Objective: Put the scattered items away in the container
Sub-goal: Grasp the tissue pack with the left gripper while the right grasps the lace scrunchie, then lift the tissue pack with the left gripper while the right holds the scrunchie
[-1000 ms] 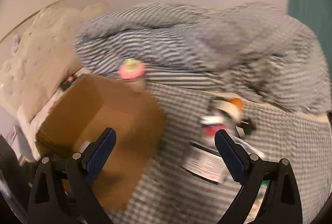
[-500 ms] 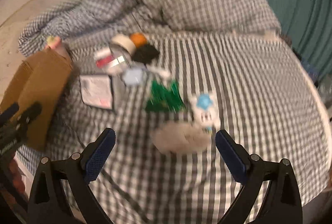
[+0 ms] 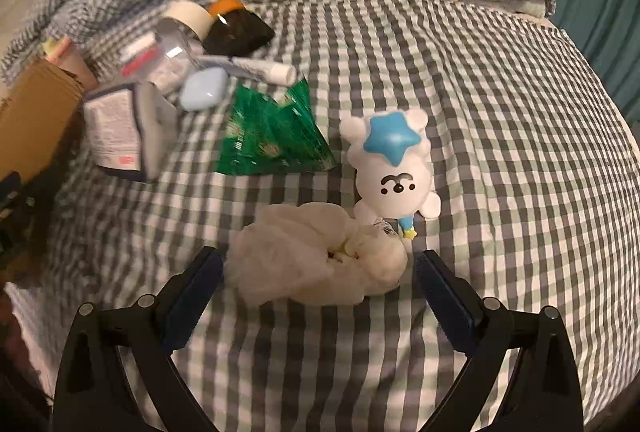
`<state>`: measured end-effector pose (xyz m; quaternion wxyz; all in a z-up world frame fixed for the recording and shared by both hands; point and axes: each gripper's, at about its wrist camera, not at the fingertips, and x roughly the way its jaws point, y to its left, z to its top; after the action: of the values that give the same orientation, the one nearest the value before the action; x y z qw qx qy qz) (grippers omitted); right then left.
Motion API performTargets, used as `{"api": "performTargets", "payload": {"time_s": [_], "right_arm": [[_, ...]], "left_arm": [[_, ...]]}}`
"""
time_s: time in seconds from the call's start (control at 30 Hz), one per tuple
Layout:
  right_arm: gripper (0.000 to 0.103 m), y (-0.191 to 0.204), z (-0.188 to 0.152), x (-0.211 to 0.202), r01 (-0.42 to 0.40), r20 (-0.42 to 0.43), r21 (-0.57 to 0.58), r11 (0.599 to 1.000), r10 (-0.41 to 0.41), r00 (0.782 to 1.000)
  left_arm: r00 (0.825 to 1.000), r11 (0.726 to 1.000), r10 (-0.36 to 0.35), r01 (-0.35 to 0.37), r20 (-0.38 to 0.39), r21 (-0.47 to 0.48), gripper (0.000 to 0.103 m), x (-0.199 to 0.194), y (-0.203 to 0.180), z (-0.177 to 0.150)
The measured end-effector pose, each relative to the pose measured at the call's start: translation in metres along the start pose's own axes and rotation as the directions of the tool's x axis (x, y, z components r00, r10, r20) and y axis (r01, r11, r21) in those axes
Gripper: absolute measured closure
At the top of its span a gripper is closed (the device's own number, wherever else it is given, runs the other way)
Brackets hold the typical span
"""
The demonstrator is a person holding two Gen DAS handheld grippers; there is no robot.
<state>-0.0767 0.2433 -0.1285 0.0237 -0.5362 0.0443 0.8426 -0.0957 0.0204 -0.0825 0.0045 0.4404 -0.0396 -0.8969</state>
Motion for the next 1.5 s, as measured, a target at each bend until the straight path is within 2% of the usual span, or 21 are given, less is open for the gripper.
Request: {"api": "performTargets", "payload": {"time_s": [0.13,0.17,0.2,0.23,0.3,0.47,0.63,0.77,0.93,1.1,1.3,1.5], "right_arm": [[0.006,0.002,-0.001,0.022,0.041,-0.045,-0.02,0.999,-0.042,0.998],[0.014,0.001,-0.001,0.026,0.048,-0.053,-0.017,0.999,-0.049,0.997],[0.04,-0.001,-0.001,0.028,0.038,-0.058,-0.012,0.999,-0.039,0.998],[0.047,-0.002,-0.001,0.028,0.028,-0.059,-0.007,1.0,-0.029,0.998],[0.08,-0.006,0.001,0.023,0.023,-0.045,0.007,1.0,-0.023,0.999],[0.08,-0.014,0.002,0.019,-0.028,-0.058,0.026,0.999,0.03,0.998],[0.079,-0.017,-0.001,0.019,-0.047,-0.06,0.032,0.998,0.049,0.997],[0.078,-0.018,0.001,0.022,-0.06,-0.059,0.046,0.997,0.063,0.996],[0.078,-0.018,0.001,0.023,-0.064,-0.059,0.048,0.997,0.066,0.996],[0.078,-0.017,0.0,0.023,-0.061,-0.056,0.051,0.997,0.064,0.996],[0.077,-0.018,0.0,0.024,-0.062,-0.049,0.054,0.997,0.065,0.997],[0.077,-0.019,0.001,0.026,-0.06,-0.05,0.052,0.997,0.062,0.997]], "left_arm": [[1.0,1.0,-0.02,0.02,-0.014,-0.014,0.0,0.013,-0.002,0.004],[1.0,1.0,-0.017,0.016,-0.021,-0.016,0.0,0.016,-0.003,0.006],[1.0,1.0,-0.011,0.011,-0.024,-0.015,0.0,0.018,-0.005,0.007],[1.0,1.0,-0.01,0.01,-0.024,-0.012,0.0,0.02,-0.007,0.008],[1.0,1.0,-0.018,0.017,-0.02,-0.009,0.0,0.024,-0.009,0.011],[0.997,0.998,-0.07,0.07,-0.017,-0.01,0.0,0.034,-0.017,0.017],[0.997,0.998,-0.069,0.069,-0.031,-0.008,0.0,0.047,-0.026,0.028],[0.999,0.999,-0.031,0.031,-0.035,-0.018,0.0,0.069,-0.035,0.034],[1.0,0.998,0.02,-0.02,0.012,-0.06,0.0,0.091,-0.04,0.035],[1.0,0.997,0.013,-0.014,-0.002,-0.08,0.0,0.098,-0.035,0.038],[0.999,0.999,-0.035,0.034,-0.025,-0.031,0.0,0.103,-0.042,0.032],[0.997,0.999,0.018,-0.014,-0.077,0.047,0.0,0.12,-0.055,0.038]]}}
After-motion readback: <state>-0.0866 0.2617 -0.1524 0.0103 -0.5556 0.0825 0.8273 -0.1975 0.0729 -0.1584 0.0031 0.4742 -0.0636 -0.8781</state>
